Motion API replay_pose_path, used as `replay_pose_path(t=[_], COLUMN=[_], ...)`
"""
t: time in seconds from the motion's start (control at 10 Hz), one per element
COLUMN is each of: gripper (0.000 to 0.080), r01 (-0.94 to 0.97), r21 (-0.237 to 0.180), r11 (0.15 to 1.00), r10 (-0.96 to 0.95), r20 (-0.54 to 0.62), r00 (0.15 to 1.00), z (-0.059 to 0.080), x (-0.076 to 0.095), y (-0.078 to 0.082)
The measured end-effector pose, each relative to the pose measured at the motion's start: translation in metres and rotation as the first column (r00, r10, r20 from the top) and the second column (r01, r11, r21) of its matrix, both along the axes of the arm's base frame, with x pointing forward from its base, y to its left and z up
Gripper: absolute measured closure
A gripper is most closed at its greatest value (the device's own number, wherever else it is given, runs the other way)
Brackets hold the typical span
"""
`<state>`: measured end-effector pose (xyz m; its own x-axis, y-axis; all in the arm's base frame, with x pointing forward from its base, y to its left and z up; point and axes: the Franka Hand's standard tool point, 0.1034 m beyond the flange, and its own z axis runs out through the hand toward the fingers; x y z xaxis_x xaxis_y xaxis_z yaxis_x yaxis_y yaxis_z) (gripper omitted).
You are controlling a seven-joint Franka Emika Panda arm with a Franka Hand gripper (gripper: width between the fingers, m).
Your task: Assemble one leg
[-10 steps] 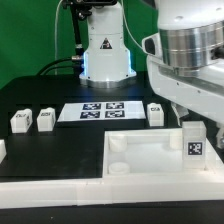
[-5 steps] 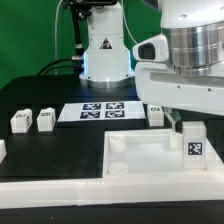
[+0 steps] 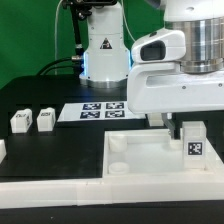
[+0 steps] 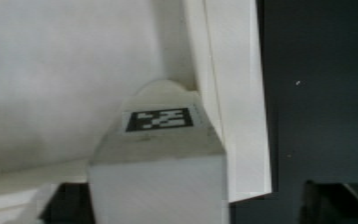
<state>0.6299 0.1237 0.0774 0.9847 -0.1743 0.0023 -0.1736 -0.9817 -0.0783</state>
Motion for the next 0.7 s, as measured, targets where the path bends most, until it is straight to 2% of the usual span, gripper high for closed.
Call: replay_pose_path(t=[0.1, 0.2, 0.3, 0.4, 0.5, 0.7], gripper=[0.0409, 0.0409, 0.0496, 0.0496, 0.0496, 0.0503], r01=[0.044, 0.157, 0.251, 0.343, 0.467, 0.760], r21=[0.001, -0.002, -0.002, -0.004, -0.001, 0.012], r11=[0.999, 0.988, 0.968, 0.939, 0.884, 0.650], r10=[-0.044, -0.157, -0.251, -0.343, -0.466, -0.754], r20=[-0.003, -0.011, -0.019, -0.028, -0.052, -0.111], r00=[0.999, 0.988, 0.968, 0.939, 0.883, 0.647], z=[0.000, 0.000, -0.001, -0.001, 0.000, -0.003], x=[0.000, 0.001, 0.001, 0.001, 0.000, -0.001], y=[-0.001, -0.005, -0.006, -0.008, -0.011, -0.014])
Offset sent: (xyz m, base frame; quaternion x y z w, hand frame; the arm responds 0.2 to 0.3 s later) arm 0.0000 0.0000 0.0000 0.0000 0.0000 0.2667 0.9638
